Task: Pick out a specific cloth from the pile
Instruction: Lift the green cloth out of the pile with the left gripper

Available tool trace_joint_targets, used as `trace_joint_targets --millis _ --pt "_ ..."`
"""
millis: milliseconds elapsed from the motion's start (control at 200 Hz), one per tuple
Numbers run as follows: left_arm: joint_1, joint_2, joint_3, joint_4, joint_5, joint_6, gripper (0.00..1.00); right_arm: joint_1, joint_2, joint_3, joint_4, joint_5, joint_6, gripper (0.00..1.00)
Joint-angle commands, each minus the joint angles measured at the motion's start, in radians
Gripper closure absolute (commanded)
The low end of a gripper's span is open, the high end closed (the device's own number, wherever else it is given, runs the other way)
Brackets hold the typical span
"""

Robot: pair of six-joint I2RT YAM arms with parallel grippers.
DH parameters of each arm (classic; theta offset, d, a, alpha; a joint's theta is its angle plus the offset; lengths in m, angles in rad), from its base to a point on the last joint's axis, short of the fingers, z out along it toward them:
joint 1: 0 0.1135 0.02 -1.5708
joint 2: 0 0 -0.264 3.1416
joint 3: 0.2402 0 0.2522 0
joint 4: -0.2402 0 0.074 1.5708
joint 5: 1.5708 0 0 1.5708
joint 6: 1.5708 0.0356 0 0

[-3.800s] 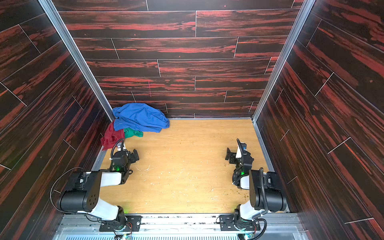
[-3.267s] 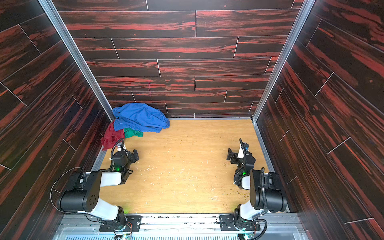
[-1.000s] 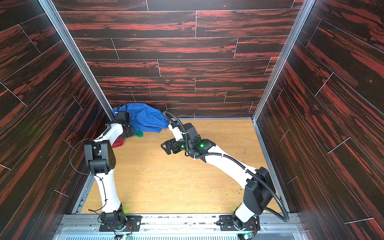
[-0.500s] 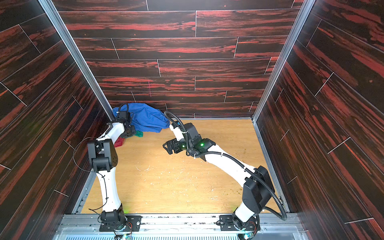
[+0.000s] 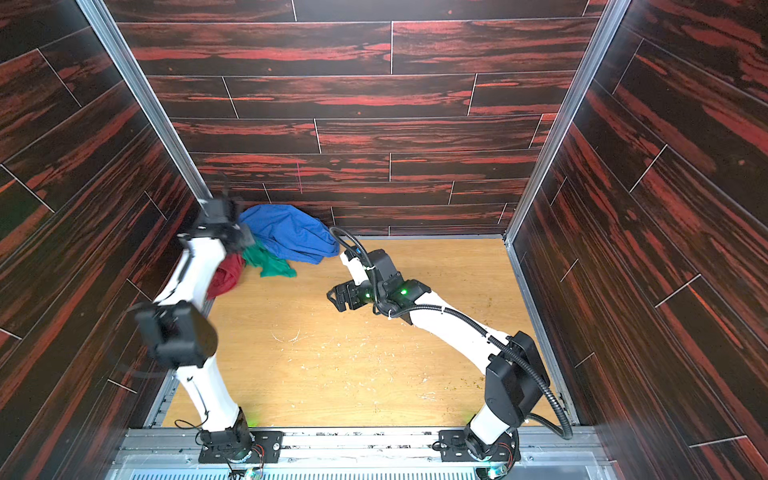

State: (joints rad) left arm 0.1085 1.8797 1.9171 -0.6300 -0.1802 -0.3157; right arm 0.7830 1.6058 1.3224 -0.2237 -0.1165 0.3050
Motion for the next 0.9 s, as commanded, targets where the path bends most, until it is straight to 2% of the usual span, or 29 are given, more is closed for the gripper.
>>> trace_joint_targets --millis 0,120,256,396,536,641,762,897 --pt "-0.021 -0.122 0.107 0.042 0.051 -0.063 1.00 -0.005 -0.086 -0.029 0.009 0.020 0.032 0.06" --pt "-0.124 -0.168 0.232 0.038 0.124 -0.044 1.00 -0.044 -0.153 -0.082 0.007 0.054 0.078 0.06" --pt "-0.269 -0.138 0.394 0.021 0.232 -0.048 1.00 -0.180 -0.248 -0.174 0.002 -0.007 0.139 0.06" --pt "-0.425 -0.055 0.542 -0.024 0.274 -0.038 1.00 -0.294 -0.359 -0.252 -0.060 0.006 0.117 0.06" --pt "-0.563 0.015 0.613 -0.005 0.290 -0.034 1.00 -0.348 -0.460 -0.293 -0.150 0.045 0.082 0.05" --pt "-0.626 0.074 0.634 0.008 0.302 -0.066 1.00 -0.357 -0.532 -0.325 -0.199 0.088 0.067 0.05" --pt "-0.672 0.136 0.593 0.009 0.316 -0.086 1.00 -0.358 -0.601 -0.364 -0.244 0.113 0.062 0.05" --pt "-0.695 0.163 0.427 0.036 0.319 -0.097 1.00 -0.358 -0.661 -0.395 -0.294 0.135 0.056 0.05"
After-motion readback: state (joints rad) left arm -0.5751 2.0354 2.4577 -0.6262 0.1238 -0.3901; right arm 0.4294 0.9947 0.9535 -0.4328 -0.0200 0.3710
